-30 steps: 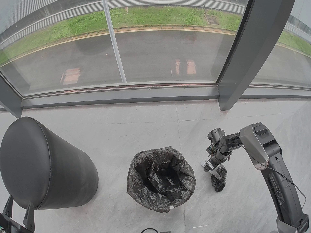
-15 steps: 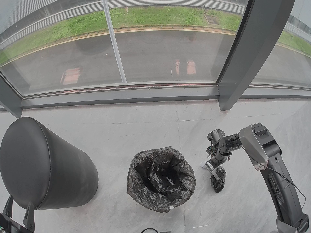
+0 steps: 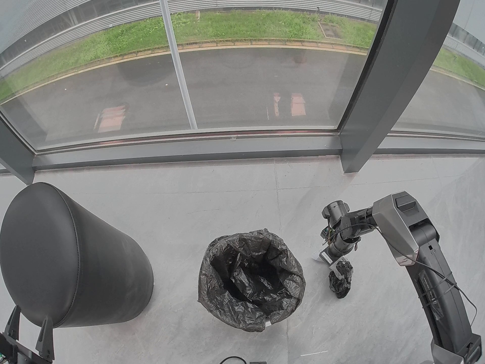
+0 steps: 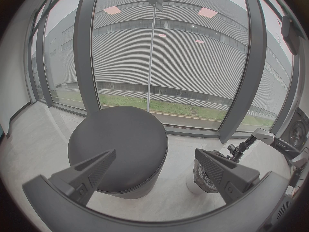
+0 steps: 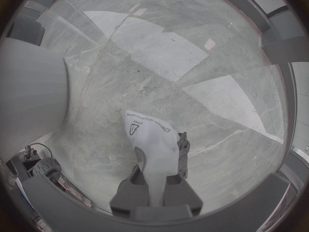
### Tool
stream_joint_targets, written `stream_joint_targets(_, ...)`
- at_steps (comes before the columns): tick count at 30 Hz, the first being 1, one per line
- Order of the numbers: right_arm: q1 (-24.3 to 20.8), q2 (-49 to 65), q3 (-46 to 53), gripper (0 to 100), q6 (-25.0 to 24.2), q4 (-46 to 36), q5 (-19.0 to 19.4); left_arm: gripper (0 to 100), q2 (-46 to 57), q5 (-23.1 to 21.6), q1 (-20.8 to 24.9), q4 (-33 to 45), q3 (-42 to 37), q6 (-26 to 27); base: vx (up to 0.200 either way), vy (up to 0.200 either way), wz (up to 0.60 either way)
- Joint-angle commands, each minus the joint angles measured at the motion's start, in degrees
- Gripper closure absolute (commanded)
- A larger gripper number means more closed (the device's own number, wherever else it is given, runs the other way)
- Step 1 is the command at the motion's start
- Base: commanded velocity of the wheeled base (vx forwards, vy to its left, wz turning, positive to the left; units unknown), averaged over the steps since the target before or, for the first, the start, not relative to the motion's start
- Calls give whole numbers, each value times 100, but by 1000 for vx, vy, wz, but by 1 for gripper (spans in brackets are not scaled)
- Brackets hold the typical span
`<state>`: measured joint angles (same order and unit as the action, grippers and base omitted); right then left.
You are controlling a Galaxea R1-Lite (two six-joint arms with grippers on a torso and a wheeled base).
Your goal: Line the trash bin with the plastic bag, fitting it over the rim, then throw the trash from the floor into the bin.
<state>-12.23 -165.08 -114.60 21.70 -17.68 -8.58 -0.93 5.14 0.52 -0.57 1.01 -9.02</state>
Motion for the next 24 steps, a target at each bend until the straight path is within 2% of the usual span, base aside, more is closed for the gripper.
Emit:
stream_joint_targets(1,-8,240,1,100,-17,1,-3,0,75,4,0,-4,-5,-12,0,0,0)
stream_joint_targets(6,-8,583,1,100,-122,-8,-126,0,75,30,0,-13,-13,-65,0,0,0)
stream_joint_targets(18,-8,1541,1,100,-351,-17,-126,0,84,13,0,-31,-13,23,0,0,0)
stream_joint_targets(24,-148,2042,1,100,-359,-25,-117,0,84,57,0,-13,-13,322,0,0,0)
